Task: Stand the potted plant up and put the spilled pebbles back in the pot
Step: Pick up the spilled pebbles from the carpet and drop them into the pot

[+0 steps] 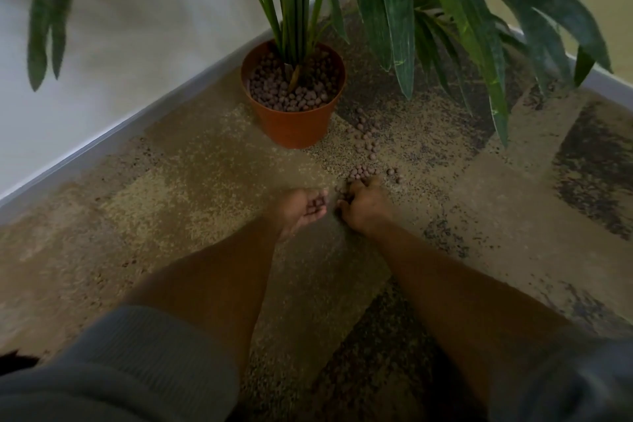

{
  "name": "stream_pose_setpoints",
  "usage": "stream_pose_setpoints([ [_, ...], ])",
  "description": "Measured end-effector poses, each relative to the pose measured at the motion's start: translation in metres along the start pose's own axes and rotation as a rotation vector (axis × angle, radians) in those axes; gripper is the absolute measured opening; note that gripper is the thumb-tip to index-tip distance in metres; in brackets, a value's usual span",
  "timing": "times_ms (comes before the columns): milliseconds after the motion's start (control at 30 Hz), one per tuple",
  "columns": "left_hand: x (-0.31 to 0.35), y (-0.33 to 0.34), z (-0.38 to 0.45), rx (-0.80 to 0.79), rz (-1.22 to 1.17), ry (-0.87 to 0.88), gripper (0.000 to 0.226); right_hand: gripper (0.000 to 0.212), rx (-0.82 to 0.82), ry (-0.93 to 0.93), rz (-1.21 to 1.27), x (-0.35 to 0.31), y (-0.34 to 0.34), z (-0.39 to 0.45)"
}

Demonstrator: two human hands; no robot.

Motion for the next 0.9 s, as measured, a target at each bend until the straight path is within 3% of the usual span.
stream_pose_setpoints([
  [233, 0.001, -0.009, -0.002, 0.049, -0.314, 0.061, 0.026, 0.029, 0.002, -0.043, -0.016, -0.011, 0.001, 0.001],
  [433, -0.005, -0.016, 0.001, 0.122, -0.237, -0.009, 0.031, 0.012, -0.019, -0.037, 0.118, -0.011, -0.008, 0.002],
  [467, -0.006, -0.017, 0.001, 0.13, -0.237, -0.014, 0.03, 0.009, -0.033, 0.009, 0.287, -0.006, -0.009, 0.003],
  [567, -0.005, -0.017, 0.0, 0.143, -0.303, -0.009, 0.031, 0.007, -0.128, 0.201, 1.168, 0.006, 0.002, 0.002],
  [667, 0.001, -0.015, -0.002, 0.129, -0.432, 0.031, 0.035, 0.009, -0.218, 0.194, 1.807, 0.003, 0.011, 0.001],
  [767, 0.009, -0.01, -0.005, 0.104, -0.542, 0.079, 0.037, 0.01, -0.304, 0.119, 2.124, -0.003, 0.014, -0.003],
  [900, 0.018, -0.001, -0.005, 0.084, -0.672, 0.102, 0.043, 0.018, -0.333, 0.105, 2.248, -0.01, 0.012, -0.006],
])
Point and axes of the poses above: each hand's wrist, its own z-axis towards the middle knuckle, its own y-axis out of the palm, x = y × z, the point moved 7 cm from there along z, towards the middle knuckle, and after that the axes turned 11 degrees about -x, right-handed, at the moved point
